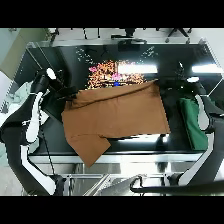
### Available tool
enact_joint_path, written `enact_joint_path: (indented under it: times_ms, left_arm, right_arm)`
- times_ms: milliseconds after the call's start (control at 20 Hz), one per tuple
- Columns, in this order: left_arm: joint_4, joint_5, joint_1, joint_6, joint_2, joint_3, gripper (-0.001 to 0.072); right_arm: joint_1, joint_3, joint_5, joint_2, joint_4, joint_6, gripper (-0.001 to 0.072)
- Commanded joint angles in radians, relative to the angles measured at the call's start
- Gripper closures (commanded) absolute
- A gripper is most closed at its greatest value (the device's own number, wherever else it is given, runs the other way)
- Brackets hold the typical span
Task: Fold the shirts.
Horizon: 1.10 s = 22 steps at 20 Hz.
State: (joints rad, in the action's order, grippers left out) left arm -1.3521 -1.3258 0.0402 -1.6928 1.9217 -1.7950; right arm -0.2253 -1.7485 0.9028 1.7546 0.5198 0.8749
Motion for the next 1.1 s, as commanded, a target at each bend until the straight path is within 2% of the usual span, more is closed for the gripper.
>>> enact_joint_path:
  times_ms: [0,150,250,350,500,700,750,900,1050]
  left_arm:
    - [0.017,-0.052,-0.018,-0.017,-0.006,-0.056,0.0107]
    - [0.017,-0.202,-0.061,-0.006,-0.044,-0.121,0.0107]
    - [0.016,-0.239,-0.081,0.019,-0.135,-0.037,0.0107]
    - [0.016,-0.251,-0.084,0.051,-0.268,0.150,0.0107]
    - [0.017,-0.225,-0.073,0.054,-0.495,0.530,0.0107]
    - [0.029,-0.082,-0.038,0.018,-0.789,1.041,0.0107]
    - [0.076,-0.033,-0.030,0.007,-0.848,1.148,0.0107]
    - [0.255,0.126,-0.030,0.009,-0.960,1.372,0.0108]
    - [0.381,0.296,-0.031,0.010,-1.014,1.490,0.0107]
  right_arm:
    - [-0.023,-0.001,0.040,-0.033,0.053,-0.011,0.0388]
    - [-0.105,0.000,0.163,-0.113,0.192,0.124,0.0388]
    - [-0.168,0.000,0.288,-0.155,0.211,0.176,0.0389]
    - [-0.217,0.001,0.439,-0.175,0.210,0.181,0.0393]
    - [-0.248,0.029,0.597,-0.182,0.211,0.196,0.0470]
    - [-0.235,0.119,0.623,-0.191,0.203,0.195,0.0468]
    - [-0.231,0.135,0.621,-0.191,0.202,0.195,0.0467]
    - [-0.225,0.155,0.616,-0.191,0.202,0.182,0.0467]
    - [-0.226,0.155,0.616,-0.191,0.199,0.170,0.0467]
